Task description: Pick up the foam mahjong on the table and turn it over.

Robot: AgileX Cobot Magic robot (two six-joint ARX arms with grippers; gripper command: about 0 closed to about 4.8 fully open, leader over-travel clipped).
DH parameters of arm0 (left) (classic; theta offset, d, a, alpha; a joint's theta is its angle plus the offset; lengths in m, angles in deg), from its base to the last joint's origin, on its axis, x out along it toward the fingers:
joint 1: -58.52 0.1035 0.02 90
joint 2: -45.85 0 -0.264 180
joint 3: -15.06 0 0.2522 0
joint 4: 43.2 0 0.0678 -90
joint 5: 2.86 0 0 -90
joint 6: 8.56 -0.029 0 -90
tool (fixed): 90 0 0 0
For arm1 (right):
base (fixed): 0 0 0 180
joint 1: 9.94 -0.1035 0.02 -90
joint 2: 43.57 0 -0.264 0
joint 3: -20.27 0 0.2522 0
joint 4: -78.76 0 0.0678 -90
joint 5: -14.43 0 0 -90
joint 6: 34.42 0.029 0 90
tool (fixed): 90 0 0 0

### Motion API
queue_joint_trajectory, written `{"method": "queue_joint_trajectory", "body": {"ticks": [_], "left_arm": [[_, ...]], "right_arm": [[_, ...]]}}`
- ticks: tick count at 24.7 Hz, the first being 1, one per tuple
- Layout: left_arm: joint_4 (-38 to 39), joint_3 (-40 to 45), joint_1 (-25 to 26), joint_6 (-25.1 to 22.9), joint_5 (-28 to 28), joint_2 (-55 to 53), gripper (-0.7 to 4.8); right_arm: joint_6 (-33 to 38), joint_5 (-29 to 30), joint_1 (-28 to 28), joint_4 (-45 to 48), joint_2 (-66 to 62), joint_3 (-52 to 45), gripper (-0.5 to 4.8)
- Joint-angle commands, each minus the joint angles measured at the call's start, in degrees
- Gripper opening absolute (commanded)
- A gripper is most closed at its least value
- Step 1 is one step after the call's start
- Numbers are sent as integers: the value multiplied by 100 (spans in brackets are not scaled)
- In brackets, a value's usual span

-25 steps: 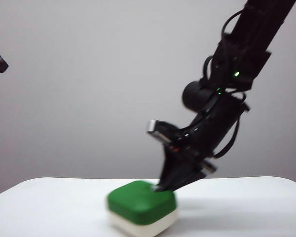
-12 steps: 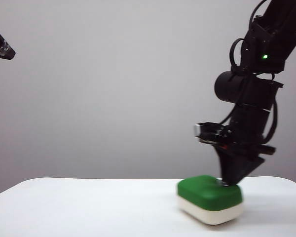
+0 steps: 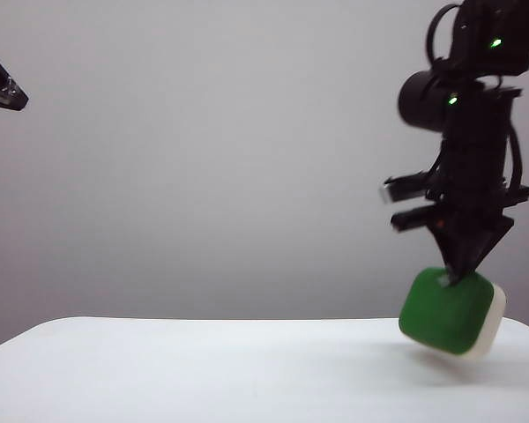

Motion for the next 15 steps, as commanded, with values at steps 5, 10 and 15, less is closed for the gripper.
{"method": "queue_joint_trajectory", "body": {"ticks": [5, 10, 15], "left_arm": [[-79, -35, 0, 17, -15, -92, -5], [-83, -35, 0, 13, -15, -105, -6], [-76, -33, 0, -24, 2, -105, -6]], "right_arm": [[-245, -1097, -551, 151, -566, 0, -6], [-240, -1086, -1152, 317, -560, 2, -6], [-48, -234, -1926, 719, -551, 15, 251]]}}
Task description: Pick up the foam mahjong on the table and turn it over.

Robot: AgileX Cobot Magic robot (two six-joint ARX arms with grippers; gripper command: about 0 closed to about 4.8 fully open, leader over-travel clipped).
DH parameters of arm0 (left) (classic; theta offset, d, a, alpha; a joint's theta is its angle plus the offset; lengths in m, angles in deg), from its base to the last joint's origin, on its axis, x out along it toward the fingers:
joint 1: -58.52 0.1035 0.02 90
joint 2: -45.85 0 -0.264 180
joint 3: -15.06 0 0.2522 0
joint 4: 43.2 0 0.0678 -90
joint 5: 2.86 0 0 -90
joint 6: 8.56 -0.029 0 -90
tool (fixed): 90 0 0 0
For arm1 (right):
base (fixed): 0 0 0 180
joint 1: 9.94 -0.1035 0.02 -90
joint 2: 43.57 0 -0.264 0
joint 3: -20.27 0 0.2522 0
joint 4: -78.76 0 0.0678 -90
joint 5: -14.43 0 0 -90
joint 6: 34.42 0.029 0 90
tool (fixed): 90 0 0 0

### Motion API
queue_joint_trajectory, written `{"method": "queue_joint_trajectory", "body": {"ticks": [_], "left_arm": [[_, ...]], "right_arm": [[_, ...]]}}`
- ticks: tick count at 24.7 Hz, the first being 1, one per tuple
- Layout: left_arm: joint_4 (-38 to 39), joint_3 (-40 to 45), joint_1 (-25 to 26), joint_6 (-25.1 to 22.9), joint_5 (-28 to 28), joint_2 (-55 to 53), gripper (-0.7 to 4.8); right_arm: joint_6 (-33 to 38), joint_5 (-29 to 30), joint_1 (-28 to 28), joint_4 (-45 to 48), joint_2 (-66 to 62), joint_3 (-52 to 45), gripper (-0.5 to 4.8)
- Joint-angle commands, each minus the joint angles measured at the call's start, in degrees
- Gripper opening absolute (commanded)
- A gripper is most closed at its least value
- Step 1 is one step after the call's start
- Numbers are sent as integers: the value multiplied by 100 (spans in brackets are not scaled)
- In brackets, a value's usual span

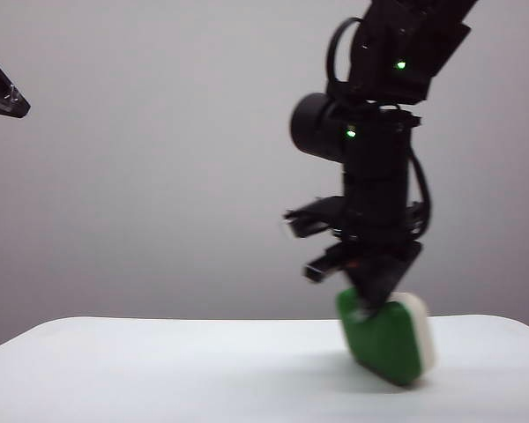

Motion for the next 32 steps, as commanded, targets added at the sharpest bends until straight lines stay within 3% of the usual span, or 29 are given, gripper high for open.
{"method": "queue_joint_trajectory", "body": {"ticks": [1, 3, 6, 11, 14, 18, 19, 20, 23, 27, 30, 32], "left_arm": [[-68, -33, 0, -17, 15, 11, -6], [-68, -33, 0, -17, 13, 11, -5], [-37, -28, 0, -17, 17, 11, -6], [9, -28, 0, -17, 15, 11, -6], [9, -26, 0, -17, 20, 11, -6], [-15, -28, 0, -22, 15, 11, -6], [-31, -28, 0, -24, 11, 11, -6], [-76, -28, 0, -35, -11, 15, -6], [-247, -28, 0, -166, -11, 20, -6], [-588, -28, 0, -151, -638, 44, -6], [-616, -28, 0, -262, -1220, 144, -6], [-643, -24, 0, -479, -1325, 409, -6]], "right_arm": [[208, 551, -264, 352, 22, 15, 267], [205, 732, -321, 407, 28, 15, 266], [507, 1755, -358, 476, 87, 15, 266], [660, 2371, -356, 881, 463, 15, 266], [656, 2411, -354, 966, 800, 15, 265], [647, 2068, -227, 361, 1073, 13, 249], [645, 2055, -181, 127, 1134, 13, 237], [647, 2166, -52, -179, 1263, 4, 179], [782, 2459, 166, -334, 1578, -74, 89], [907, 2544, 555, -372, 2221, -393, -4], [1180, 2594, 894, -313, 2861, -925, -6], [1440, 2903, 1215, 367, 3773, -1762, -6]]}}
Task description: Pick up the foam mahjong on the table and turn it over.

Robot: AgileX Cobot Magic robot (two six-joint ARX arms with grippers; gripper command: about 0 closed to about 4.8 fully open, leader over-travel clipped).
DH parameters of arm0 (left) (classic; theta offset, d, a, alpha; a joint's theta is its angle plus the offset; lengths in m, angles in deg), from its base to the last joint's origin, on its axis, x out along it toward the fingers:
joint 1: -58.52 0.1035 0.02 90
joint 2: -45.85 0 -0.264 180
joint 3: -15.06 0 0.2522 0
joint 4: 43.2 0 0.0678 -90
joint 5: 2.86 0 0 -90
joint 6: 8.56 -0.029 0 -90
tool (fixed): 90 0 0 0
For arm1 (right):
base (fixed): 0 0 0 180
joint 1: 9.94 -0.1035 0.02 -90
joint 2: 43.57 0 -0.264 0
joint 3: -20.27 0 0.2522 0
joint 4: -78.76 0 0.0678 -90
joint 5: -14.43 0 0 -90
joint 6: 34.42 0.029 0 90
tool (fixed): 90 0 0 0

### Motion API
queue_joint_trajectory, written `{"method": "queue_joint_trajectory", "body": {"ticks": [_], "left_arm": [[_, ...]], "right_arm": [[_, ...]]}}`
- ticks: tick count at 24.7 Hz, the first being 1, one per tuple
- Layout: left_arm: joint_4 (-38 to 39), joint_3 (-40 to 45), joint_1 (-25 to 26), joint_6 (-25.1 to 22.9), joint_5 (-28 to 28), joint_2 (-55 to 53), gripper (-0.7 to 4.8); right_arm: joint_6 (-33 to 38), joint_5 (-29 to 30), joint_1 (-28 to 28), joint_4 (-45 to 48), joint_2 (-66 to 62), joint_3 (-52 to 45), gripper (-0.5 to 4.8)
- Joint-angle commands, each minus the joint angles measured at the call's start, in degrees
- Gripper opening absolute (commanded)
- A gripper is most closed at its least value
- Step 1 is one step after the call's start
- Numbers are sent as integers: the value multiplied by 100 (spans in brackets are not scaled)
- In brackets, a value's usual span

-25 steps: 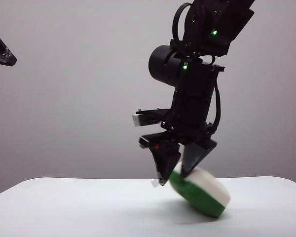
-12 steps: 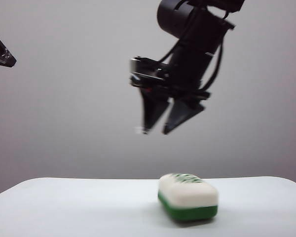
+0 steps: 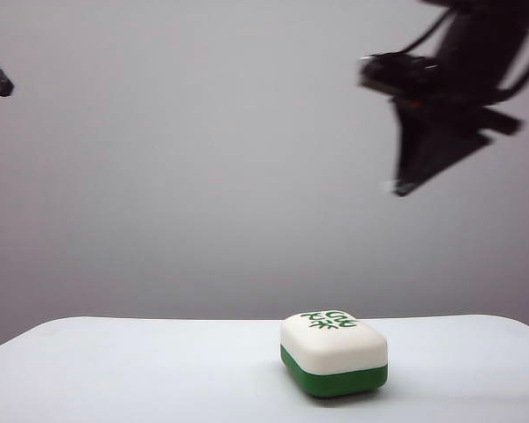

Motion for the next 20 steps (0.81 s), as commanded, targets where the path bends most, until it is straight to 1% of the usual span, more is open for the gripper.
{"method": "queue_joint_trajectory", "body": {"ticks": [1, 3, 5, 6, 7, 10, 12, 14, 17, 18, 20], "left_arm": [[-122, -22, 2, -313, -179, 334, -6], [-229, 13, 4, -407, -361, 656, -6], [-479, 225, 44, -382, -442, 1110, -6], [-654, 452, 42, -376, -629, 1521, -6], [-708, 570, 39, -343, -662, 1716, -6], [-745, 1093, 39, -190, -1058, 2717, -6], [-682, 1329, 37, -76, -1213, 3226, -6], [-627, 1423, 50, -39, -1403, 3324, -6], [-590, 1519, 46, -39, -1401, 3305, -6], [-590, 1547, 46, -39, -1401, 3309, -6], [-597, 1668, 46, -42, -1513, 3309, -6]], "right_arm": [[382, 417, 328, 883, 1086, -903, -6], [501, 455, 625, 1202, 1777, -1390, -6], [579, 710, 1040, 1333, 2481, -1805, -6], [623, 892, 1300, 1513, 2900, -2048, -6], [638, 962, 1467, 1622, 3180, -2197, -6], [643, 1235, 2083, 2210, 4236, -2785, -6], [708, 1235, 2347, 2610, 4760, -3154, -6], [855, 1307, 2481, 2946, 5154, -3484, -6], [887, 1408, 2483, 3296, 5670, -3965, -6], [903, 1344, 2485, 3394, 5886, -4133, -6], [1137, 951, 2485, 3716, 6710, -4739, -6]]}}
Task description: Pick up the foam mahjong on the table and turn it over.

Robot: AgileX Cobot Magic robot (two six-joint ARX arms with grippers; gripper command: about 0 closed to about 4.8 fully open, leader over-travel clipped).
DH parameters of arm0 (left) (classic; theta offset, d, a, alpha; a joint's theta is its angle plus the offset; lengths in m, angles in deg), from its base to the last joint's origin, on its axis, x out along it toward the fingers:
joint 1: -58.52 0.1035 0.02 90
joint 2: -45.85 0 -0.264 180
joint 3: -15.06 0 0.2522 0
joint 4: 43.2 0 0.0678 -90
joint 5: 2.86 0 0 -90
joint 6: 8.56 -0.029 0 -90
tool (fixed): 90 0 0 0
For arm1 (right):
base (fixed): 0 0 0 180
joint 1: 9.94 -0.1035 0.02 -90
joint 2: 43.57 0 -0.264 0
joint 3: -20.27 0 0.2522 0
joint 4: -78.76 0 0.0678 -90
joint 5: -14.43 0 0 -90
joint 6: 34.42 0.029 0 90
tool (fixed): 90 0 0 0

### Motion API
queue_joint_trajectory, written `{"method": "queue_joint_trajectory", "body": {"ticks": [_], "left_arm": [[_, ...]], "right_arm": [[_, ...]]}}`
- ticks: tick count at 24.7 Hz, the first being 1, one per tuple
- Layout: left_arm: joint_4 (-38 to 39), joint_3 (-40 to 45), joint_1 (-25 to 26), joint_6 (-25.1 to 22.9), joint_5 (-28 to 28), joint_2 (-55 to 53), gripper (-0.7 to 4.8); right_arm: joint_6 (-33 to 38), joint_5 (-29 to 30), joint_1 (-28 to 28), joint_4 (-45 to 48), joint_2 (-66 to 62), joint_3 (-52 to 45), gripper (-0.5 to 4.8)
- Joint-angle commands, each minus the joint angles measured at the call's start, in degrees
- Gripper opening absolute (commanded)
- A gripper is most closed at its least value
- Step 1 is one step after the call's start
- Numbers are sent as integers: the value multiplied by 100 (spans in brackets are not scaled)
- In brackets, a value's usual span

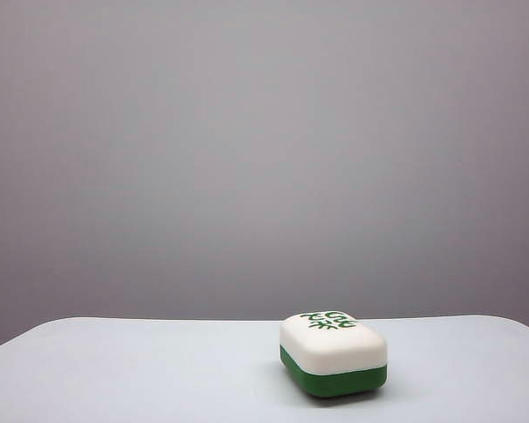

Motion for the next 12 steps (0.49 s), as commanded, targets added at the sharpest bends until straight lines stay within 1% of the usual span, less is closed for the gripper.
{"method": "queue_joint_trajectory", "body": {"ticks": [1, 2, 5, 7, 10, 12], "left_arm": [[-79, 122, 2, 11, -125, -2, -6], [-85, 197, 2, 9, -125, -2, -6], [-101, 389, 2, -35, -131, -2, -6], [-201, 595, 0, -105, -245, 9, -6], [-437, 894, 31, -105, -269, 15, -6], [-529, 1049, 28, -133, -262, 15, -6]], "right_arm": [[267, -494, 0, 446, 927, -627, -6], [267, -647, 2, 417, 1351, -896, -6], [264, -841, 2, 315, 2059, -1364, -6], [267, -944, 9, 310, 2035, -1572, -6], [264, -1069, 7, 247, 2057, -1878, -6], [186, -1377, 7, -317, 2044, -1875, -4]]}}
